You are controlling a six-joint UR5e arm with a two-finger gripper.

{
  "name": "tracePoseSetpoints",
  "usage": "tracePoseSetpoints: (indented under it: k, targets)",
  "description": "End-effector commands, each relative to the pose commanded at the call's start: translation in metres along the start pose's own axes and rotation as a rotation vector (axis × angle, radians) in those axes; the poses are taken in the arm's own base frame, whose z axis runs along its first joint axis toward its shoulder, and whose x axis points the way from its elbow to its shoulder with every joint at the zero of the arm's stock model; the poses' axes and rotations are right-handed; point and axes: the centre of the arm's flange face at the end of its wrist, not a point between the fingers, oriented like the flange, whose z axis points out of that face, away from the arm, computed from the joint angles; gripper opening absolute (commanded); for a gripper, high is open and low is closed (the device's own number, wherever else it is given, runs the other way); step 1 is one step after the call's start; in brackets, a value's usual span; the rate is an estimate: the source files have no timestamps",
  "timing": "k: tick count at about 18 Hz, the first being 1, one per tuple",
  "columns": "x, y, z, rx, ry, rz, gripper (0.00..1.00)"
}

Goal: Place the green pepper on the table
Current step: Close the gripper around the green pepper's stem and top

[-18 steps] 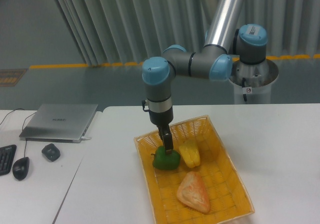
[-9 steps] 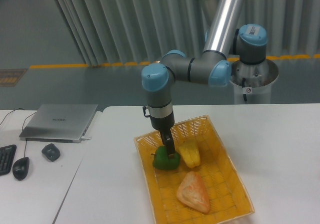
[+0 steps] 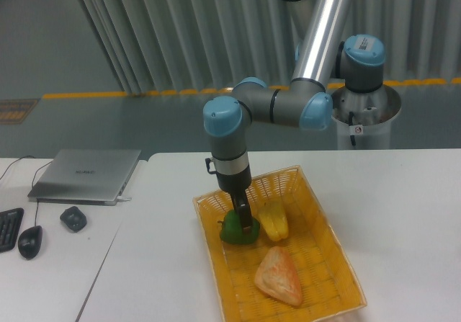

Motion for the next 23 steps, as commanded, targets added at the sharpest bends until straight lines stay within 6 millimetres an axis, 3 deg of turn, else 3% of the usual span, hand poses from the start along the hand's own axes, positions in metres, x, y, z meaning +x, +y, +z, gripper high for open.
tracePoseSetpoints:
  k: [13,20,23]
  targets:
    - [0.005,-0.005,0.017,-0.016,0.023,-0.024,1.00]
    - [0.010,-0.008,0.019,-0.022,0.030,-0.061,0.35]
    - [0.007,-0.003,0.011,-0.014,0.026,-0.081,0.32]
